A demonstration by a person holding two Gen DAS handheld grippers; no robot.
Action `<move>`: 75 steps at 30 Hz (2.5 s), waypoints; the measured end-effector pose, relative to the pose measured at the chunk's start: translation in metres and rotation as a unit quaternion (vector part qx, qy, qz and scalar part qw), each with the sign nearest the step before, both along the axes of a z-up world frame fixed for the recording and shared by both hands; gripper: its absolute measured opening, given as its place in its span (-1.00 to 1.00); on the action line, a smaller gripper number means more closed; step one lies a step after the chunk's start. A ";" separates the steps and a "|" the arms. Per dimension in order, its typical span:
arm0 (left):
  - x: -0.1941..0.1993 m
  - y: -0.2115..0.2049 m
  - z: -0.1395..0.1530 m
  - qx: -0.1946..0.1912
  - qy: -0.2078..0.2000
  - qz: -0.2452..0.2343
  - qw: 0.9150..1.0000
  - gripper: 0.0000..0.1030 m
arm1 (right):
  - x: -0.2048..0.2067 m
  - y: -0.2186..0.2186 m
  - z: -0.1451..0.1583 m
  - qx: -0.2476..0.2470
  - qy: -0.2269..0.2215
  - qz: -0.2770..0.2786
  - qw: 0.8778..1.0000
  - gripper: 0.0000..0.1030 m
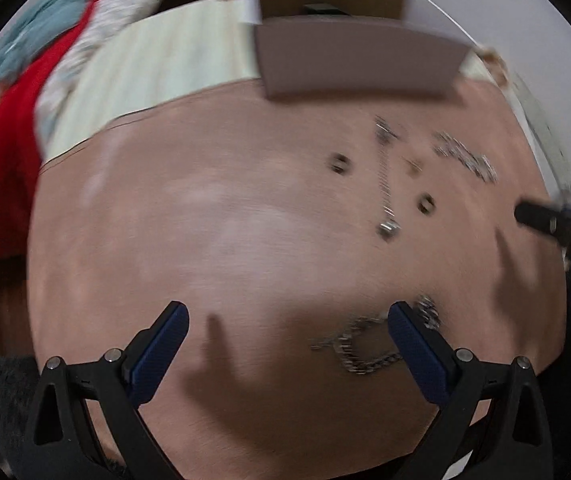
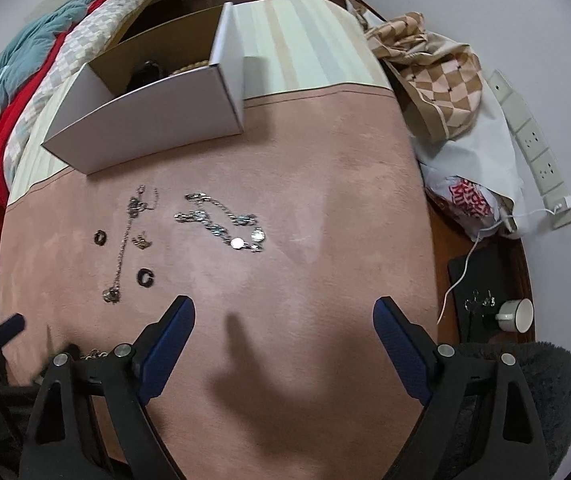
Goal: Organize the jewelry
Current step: 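Grasp the silver necklace with the left tool while the right tool grasps the silver chain bracelet, then carry the necklace and chain bracelet into the white box and release them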
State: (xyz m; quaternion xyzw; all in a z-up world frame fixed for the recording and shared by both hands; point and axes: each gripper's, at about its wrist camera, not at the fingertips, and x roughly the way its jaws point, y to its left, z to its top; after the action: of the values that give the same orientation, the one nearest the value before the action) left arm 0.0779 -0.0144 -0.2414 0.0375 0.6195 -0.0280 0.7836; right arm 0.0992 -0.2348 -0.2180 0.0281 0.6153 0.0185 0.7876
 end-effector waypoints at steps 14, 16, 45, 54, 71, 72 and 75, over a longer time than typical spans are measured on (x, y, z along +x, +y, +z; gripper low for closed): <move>0.000 -0.035 -0.002 -0.024 -0.005 -0.087 0.996 -0.91 | 0.002 -0.025 0.005 0.013 -0.002 -0.030 0.999 0.72; 0.004 -0.025 0.001 -0.031 -0.005 -0.070 0.997 -0.92 | 0.002 -0.024 0.006 0.015 -0.003 -0.029 0.999 0.69; 0.024 0.080 0.060 -0.037 -0.083 0.055 0.994 -0.97 | -0.007 0.089 -0.011 0.122 -0.004 0.103 0.987 0.08; 0.018 0.100 0.056 -0.043 -0.079 0.074 0.993 -0.97 | -0.014 0.137 -0.020 0.037 -0.050 0.162 0.985 -0.77; 0.039 0.067 0.121 -0.086 -0.136 0.035 0.986 -0.97 | 0.002 0.078 0.082 0.132 -0.112 0.087 0.981 -0.78; 0.042 0.064 0.128 -0.091 -0.142 0.031 0.985 -0.97 | 0.006 0.074 0.093 0.136 -0.119 0.085 0.980 -0.78; 0.052 0.057 0.146 -0.102 -0.156 0.021 0.982 -0.97 | 0.018 0.063 0.123 0.145 -0.143 0.080 0.976 -0.78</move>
State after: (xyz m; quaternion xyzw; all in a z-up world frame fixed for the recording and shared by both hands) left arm 0.1301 0.0429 -0.0952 -0.0515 0.4844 -0.0687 0.8706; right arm 0.1173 -0.1720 -0.0953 0.0900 0.4877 0.1742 0.8507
